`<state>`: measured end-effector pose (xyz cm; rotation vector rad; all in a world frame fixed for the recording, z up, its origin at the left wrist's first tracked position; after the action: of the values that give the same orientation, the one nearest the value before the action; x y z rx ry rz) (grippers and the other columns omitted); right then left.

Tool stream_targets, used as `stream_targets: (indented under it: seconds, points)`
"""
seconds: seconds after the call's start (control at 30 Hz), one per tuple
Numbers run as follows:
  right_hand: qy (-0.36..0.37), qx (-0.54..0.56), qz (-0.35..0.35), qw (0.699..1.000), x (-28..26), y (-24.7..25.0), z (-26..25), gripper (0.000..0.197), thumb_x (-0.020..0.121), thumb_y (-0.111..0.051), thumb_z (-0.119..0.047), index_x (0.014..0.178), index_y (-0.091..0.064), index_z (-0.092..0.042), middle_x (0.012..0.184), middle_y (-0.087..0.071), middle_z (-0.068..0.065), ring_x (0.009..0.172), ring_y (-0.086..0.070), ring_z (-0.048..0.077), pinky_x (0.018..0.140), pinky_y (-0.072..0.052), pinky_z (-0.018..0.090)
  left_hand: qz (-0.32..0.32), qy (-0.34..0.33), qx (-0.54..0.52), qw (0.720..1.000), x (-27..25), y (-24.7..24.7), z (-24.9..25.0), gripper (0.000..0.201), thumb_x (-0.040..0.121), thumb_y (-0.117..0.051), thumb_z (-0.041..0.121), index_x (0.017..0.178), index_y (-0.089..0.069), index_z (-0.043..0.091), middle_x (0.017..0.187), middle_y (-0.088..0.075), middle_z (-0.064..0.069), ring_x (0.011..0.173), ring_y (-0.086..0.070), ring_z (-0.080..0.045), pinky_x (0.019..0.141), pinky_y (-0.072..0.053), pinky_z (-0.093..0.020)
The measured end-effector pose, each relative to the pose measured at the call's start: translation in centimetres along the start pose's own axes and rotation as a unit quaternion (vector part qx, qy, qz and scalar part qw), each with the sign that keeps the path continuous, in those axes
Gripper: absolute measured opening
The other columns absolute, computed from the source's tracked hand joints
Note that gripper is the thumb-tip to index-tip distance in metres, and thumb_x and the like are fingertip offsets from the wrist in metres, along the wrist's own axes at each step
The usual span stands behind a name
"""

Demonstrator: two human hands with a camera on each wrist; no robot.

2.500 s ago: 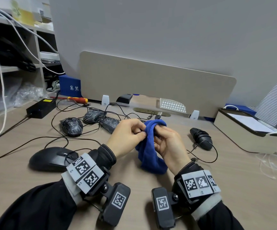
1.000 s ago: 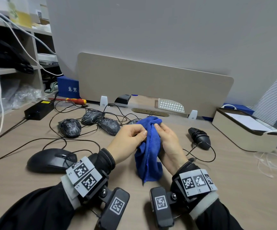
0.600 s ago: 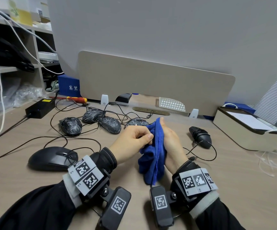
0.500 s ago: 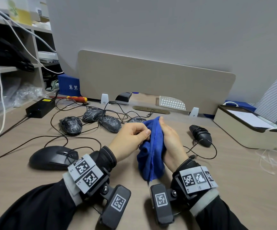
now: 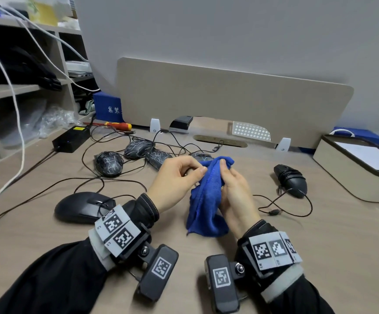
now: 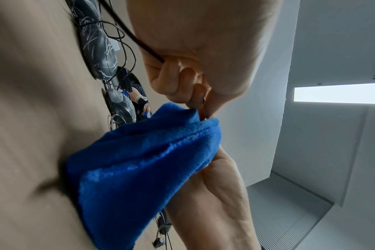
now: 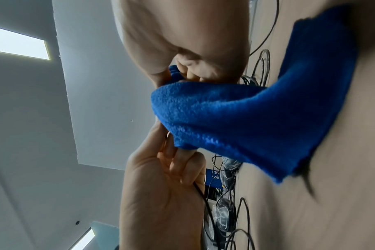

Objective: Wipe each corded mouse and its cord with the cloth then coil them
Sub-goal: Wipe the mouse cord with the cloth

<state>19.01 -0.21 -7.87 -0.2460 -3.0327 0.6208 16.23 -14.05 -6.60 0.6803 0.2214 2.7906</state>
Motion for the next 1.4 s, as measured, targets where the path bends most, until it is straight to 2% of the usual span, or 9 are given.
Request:
stream_targets:
  seconds: [0.27, 0.4, 0.5, 0.67, 0.83, 1.0, 1.13, 1.23, 1.4]
  points:
    - [-0.002, 0.047, 0.008, 0.999, 0.3, 0.1, 1.8, 0.035, 0.101, -0.054, -0.028, 0.121, -0.064, -0.001, 0.121, -0.066, 0.028, 0.114, -0.062, 0.049, 0.099, -0.046, 0.067, 0.005, 0.009, -0.023, 1.000, 0.4, 0.0, -1.3, 0.014, 0.086, -0.064, 0.020, 0.079, -0.066, 0.008, 0.055, -0.046, -0.003, 0.050, -0.038, -0.012, 0.049, -0.033, -0.027]
    - [0.000, 0.042, 0.035, 0.999, 0.7, 0.2, 2.3, 0.025, 0.101, -0.053, -0.015, 0.116, -0.062, 0.003, 0.112, -0.068, 0.026, 0.101, -0.067, 0.040, 0.094, -0.054, 0.051, 0.004, 0.022, -0.016, 1.000, 0.6, 0.0, -1.5, 0.014, 0.086, -0.064, 0.020, 0.081, -0.067, 0.007, 0.061, -0.046, -0.030, 0.050, -0.040, -0.017, 0.049, -0.033, -0.028]
    - [0.009, 0.011, 0.039, 0.999, 1.1, 0.4, 2.6, 0.018, 0.103, -0.047, -0.005, 0.112, -0.062, 0.001, 0.099, -0.070, 0.015, 0.092, -0.068, 0.026, 0.081, -0.055, 0.034, 0.006, 0.036, 0.002, 0.999, 0.9, 0.3, -1.7, 0.012, 0.094, -0.063, 0.008, 0.083, -0.065, 0.003, 0.057, -0.044, -0.016, 0.042, -0.040, -0.010, 0.043, -0.032, -0.015]
    - [-0.002, -0.003, 0.058, 0.998, 0.8, 0.3, 2.4, 0.021, 0.100, -0.059, -0.020, 0.091, -0.067, -0.003, 0.087, -0.070, 0.014, 0.082, -0.066, 0.030, 0.077, -0.054, 0.039, 0.030, 0.031, 0.020, 0.999, 1.0, 0.5, -1.5, 0.019, 0.096, -0.058, 0.001, 0.079, -0.063, 0.008, 0.049, -0.049, 0.008, 0.037, -0.037, -0.001, 0.040, -0.028, -0.010]
    - [-0.024, 0.006, 0.109, 0.994, 0.3, 0.8, 1.7, 0.061, 0.082, -0.075, -0.044, 0.095, -0.055, 0.013, 0.089, -0.063, 0.037, 0.076, -0.060, 0.042, 0.077, -0.055, 0.067, 0.146, 0.007, 0.001, 0.989, 1.5, 2.4, -1.5, 0.021, 0.097, -0.060, 0.007, 0.076, -0.060, 0.007, 0.045, -0.040, 0.012, 0.037, -0.030, -0.001, 0.039, -0.024, -0.012]
    - [-0.029, -0.023, 0.145, 0.989, 1.3, 3.3, -0.5, 0.016, 0.092, -0.062, -0.012, 0.081, -0.063, -0.001, 0.058, -0.067, 0.008, 0.046, -0.060, 0.018, 0.043, -0.046, 0.020, 0.105, 0.060, -0.061, 0.991, 1.5, 3.5, -1.7, 0.022, 0.101, -0.052, 0.012, 0.081, -0.060, 0.008, 0.044, -0.036, 0.012, 0.035, -0.025, -0.004, 0.036, -0.018, -0.013]
    - [-0.036, -0.185, 0.153, 0.970, 2.1, 4.2, -0.2, 0.007, 0.079, -0.062, -0.017, 0.085, -0.063, -0.013, 0.087, -0.069, 0.022, 0.068, -0.061, 0.029, 0.053, -0.045, 0.033, 0.073, 0.078, -0.065, 0.992, 1.4, 2.8, -1.8, 0.023, 0.103, -0.049, 0.013, 0.087, -0.064, 0.005, 0.044, -0.035, 0.010, 0.037, -0.025, -0.004, 0.036, -0.019, -0.013]
    - [0.056, -0.264, 0.238, 0.933, 2.0, 4.8, -1.1, 0.026, 0.080, -0.066, -0.020, 0.104, -0.058, -0.022, 0.102, -0.064, 0.007, 0.089, -0.062, 0.023, 0.081, -0.055, 0.044, 0.053, 0.078, -0.052, 0.994, 1.3, 2.4, -1.5, 0.026, 0.103, -0.049, 0.014, 0.088, -0.067, 0.004, 0.045, -0.036, 0.006, 0.037, -0.026, -0.006, 0.036, -0.020, -0.014]
    - [0.166, -0.248, 0.009, 0.954, 0.3, 1.4, -2.4, 0.024, 0.095, -0.062, -0.006, 0.114, -0.067, -0.021, 0.097, -0.067, -0.001, 0.053, -0.049, 0.005, 0.049, -0.039, 0.018, 0.007, 0.055, -0.038, 0.998, 1.0, 1.3, -0.8, 0.027, 0.104, -0.047, 0.010, 0.082, -0.063, 0.004, 0.050, -0.036, -0.002, 0.037, -0.027, -0.004, 0.036, -0.022, -0.014]
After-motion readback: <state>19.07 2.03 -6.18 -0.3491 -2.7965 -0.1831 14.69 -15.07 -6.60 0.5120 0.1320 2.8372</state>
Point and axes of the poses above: each hand's wrist, its own x-axis towards the middle knuckle, its own y-axis out of the back of the hand, z = x × y, the point moved 1 cm from there along x, towards the middle knuckle
